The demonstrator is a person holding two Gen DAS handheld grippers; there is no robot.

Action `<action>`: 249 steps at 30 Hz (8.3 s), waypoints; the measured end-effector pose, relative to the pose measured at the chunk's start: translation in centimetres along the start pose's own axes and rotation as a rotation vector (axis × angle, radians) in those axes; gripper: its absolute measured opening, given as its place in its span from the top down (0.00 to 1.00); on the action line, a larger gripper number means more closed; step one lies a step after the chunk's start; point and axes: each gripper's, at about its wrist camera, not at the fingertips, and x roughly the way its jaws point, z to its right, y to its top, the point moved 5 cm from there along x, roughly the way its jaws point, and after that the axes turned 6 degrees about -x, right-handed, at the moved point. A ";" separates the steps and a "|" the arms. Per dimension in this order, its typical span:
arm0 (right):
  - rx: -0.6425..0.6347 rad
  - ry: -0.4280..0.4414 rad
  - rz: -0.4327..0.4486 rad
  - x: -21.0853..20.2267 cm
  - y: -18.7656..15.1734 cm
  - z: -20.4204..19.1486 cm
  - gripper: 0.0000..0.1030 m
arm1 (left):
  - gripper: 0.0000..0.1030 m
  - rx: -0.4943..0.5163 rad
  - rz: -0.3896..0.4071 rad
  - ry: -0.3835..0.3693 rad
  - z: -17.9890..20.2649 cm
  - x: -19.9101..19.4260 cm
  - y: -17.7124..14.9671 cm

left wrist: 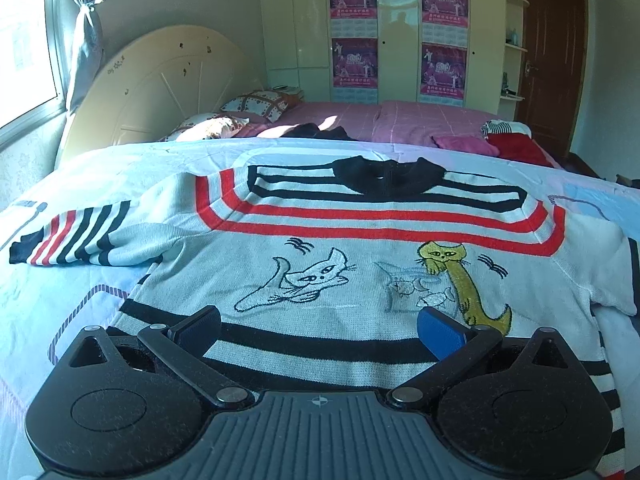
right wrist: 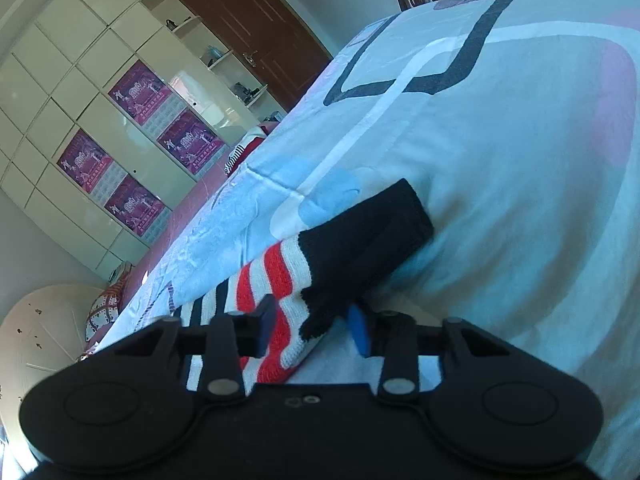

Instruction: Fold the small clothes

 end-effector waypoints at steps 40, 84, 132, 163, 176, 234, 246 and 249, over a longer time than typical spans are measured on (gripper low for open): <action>-0.884 0.207 -0.083 2.6 -19.6 -38.1 0.57 | 0.00 -0.025 -0.051 -0.144 -15.6 9.4 4.6; -0.679 0.027 -0.128 3.3 -13.6 -26.5 0.80 | 0.96 -0.128 -0.131 -0.472 -3.7 16.9 8.0; -0.927 0.069 -0.130 8.2 -14.3 -31.2 0.81 | 0.43 0.165 -0.033 -0.346 0.1 17.4 6.9; -0.913 0.166 -0.117 -4.0 -20.4 -38.9 0.68 | 0.45 -0.939 0.138 -0.007 -43.4 11.6 0.4; -0.974 0.132 -0.114 -3.0 -24.6 -44.4 0.64 | 0.70 -1.017 0.144 -0.165 -49.1 20.5 2.3; -0.522 0.302 -0.258 3.7 -19.1 -37.4 0.62 | 0.26 -0.134 0.086 -0.092 -18.3 7.4 3.8; -0.596 0.241 -0.228 6.5 -20.8 -43.1 0.93 | 0.26 -0.095 0.007 -0.154 -19.9 10.9 5.0; -0.638 0.217 -0.109 4.5 -18.6 -42.9 0.93 | 0.26 -0.153 0.014 -0.176 -21.2 11.2 5.2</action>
